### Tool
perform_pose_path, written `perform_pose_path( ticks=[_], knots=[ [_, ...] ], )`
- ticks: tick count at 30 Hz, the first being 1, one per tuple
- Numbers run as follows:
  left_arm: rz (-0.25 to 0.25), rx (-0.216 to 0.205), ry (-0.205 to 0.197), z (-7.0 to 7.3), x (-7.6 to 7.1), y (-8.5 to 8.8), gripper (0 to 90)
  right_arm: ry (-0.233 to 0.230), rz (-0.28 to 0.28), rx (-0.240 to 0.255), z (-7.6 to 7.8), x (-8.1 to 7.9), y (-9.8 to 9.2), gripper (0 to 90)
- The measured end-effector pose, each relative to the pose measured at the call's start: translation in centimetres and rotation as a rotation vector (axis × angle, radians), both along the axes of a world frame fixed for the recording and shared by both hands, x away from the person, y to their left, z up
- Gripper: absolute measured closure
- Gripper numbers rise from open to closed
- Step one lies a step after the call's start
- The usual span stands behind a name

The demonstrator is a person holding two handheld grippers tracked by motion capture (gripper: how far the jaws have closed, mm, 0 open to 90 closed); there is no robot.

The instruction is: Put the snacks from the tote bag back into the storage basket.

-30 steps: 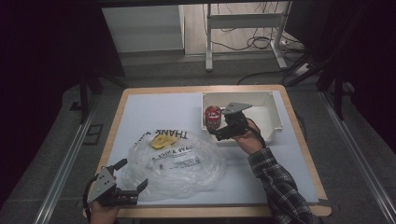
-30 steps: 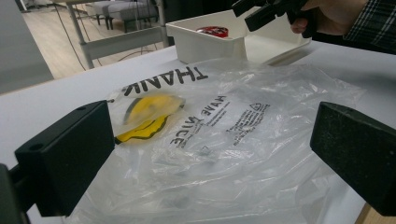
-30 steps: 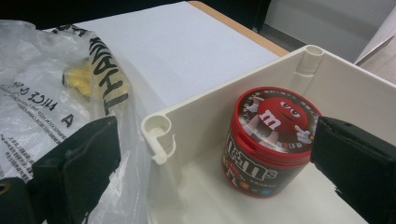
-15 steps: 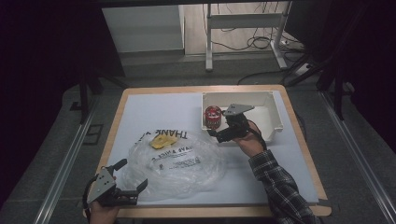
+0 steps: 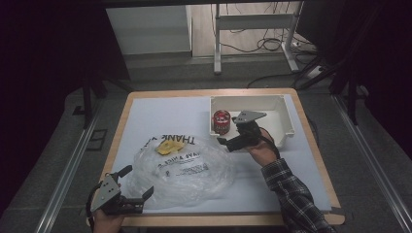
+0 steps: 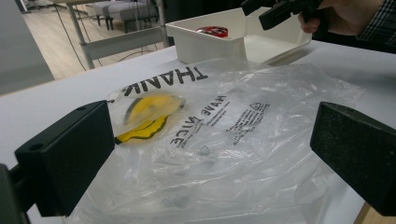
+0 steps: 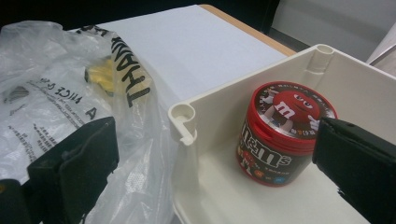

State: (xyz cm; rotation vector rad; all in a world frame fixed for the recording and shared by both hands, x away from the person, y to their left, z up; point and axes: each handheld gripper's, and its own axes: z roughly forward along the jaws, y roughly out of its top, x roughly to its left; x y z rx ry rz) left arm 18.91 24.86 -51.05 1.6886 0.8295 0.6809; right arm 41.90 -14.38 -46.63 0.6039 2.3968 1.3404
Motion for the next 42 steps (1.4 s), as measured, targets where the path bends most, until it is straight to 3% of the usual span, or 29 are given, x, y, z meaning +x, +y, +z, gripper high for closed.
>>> perform_pose_path(
  ticks=[14, 33, 42],
  knots=[
    [0.003, -0.007, -0.003, 0.0, 0.0, 0.1, 0.0, -0.001, -0.007, 0.027, 0.0, -1.4, -0.7, 0.7],
    [0.004, -0.022, -0.007, 0.1, -0.1, 0.2, 0.0, -0.045, -0.028, 0.104, 0.2, -3.2, -1.8, 0.0],
    [0.003, -0.021, -0.007, 0.1, -0.1, 0.2, 0.0, -0.054, -0.026, 0.112, 0.2, -4.2, -2.3, 0.0]
  ],
)
